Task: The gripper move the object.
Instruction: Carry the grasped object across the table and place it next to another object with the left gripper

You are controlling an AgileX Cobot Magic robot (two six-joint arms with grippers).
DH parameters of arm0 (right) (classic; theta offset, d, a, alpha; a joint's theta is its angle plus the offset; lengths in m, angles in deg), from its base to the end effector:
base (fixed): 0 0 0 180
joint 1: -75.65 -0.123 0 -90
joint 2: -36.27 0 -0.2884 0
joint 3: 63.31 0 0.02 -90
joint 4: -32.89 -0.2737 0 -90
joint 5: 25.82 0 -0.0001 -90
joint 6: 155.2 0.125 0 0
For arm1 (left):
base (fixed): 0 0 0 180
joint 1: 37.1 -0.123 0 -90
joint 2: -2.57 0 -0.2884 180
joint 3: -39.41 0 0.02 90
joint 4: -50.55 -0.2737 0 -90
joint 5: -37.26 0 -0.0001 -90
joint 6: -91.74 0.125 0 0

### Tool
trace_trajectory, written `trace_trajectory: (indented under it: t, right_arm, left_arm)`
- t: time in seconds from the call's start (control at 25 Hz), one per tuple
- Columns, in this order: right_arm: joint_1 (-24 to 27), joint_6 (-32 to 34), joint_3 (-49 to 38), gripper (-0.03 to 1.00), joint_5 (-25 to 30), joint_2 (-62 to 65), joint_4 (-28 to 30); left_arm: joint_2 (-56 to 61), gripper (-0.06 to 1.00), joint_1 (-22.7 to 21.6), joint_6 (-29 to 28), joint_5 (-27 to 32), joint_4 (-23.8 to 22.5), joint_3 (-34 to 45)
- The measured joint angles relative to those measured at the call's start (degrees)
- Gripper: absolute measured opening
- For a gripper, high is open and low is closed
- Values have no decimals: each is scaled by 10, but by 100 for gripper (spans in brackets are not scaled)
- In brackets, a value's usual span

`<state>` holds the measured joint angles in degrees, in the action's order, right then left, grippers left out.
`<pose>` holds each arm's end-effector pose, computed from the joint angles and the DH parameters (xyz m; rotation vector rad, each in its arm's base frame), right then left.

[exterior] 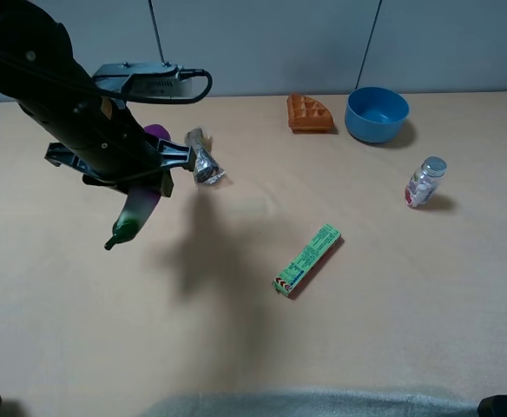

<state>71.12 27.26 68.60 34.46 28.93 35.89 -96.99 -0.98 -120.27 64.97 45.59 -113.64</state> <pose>0.0408 -0.0025 0.2774 -0.0338 2.0182 0.0151 0.2729 -0.1929 0.1482 0.1894 2.7167 -0.2837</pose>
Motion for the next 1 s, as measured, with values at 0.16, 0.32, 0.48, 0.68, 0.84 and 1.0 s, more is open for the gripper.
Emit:
trace_trajectory:
  t: [0.16,0.32,0.48,0.68,0.84,1.0]
  right_arm:
    - [0,0,0,69,0,0,0]
    - [0,0,0,69,0,0,0]
    - [0,0,0,69,0,0,0]
    - [0,0,0,69,0,0,0]
    - [0,0,0,69,0,0,0]
    - [0,0,0,69,0,0,0]
  left_arm:
    - [0,49,33,0,-5,0,0]
    - [0,49,59,0,-13,1,0]
    - [0,49,82,0,-14,2,0]
    - [0,49,107,21,-18,2,0]
    - [0,49,120,53,-24,2,0]
    - [0,49,133,85,-25,2,0]
